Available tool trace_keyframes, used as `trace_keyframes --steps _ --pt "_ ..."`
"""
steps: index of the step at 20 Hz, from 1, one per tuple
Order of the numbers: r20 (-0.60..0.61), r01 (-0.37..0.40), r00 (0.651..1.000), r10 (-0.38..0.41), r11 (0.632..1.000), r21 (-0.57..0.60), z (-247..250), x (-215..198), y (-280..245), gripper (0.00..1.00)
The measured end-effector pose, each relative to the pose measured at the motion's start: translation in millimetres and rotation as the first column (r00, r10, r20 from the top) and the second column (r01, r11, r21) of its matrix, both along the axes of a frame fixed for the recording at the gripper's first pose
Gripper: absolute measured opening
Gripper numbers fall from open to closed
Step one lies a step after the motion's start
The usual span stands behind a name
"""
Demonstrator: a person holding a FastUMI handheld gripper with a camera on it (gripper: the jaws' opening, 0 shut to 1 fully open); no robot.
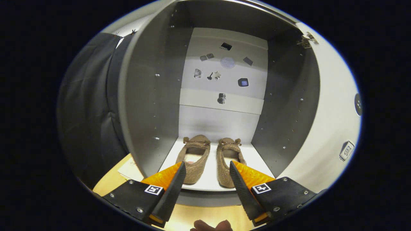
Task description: Open the shoe cabinet door, grab the shoes and put them into the shoe cabinet, then close the shoe cabinet door.
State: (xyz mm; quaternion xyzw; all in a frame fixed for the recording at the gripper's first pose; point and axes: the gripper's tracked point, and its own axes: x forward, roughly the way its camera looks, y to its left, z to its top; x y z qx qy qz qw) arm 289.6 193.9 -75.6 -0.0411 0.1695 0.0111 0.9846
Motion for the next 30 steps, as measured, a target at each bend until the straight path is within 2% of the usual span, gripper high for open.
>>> trace_keyframes --steps 4,8,15,18,23,26,30 --pt "0.012 0.022 1.0 -0.023 0.999 0.036 13 -58 -2 0.91" --pt "0.015 0.007 1.0 -0.008 0.997 0.075 26 -106 -5 0.92" --pt "0.082 -0.13 0.99 0.119 0.982 0.137 57 -188 -21 0.92" --pt "0.067 -0.195 0.98 0.187 0.968 0.16 51 -227 -45 0.93" --pt "0.083 -0.265 0.964 0.252 0.933 0.242 46 -279 -85 0.92" --pt "0.119 -0.274 0.961 0.25 0.919 0.283 58 -299 -113 0.93" --pt "0.182 -0.245 0.964 0.194 0.914 0.325 79 -320 -165 0.92"
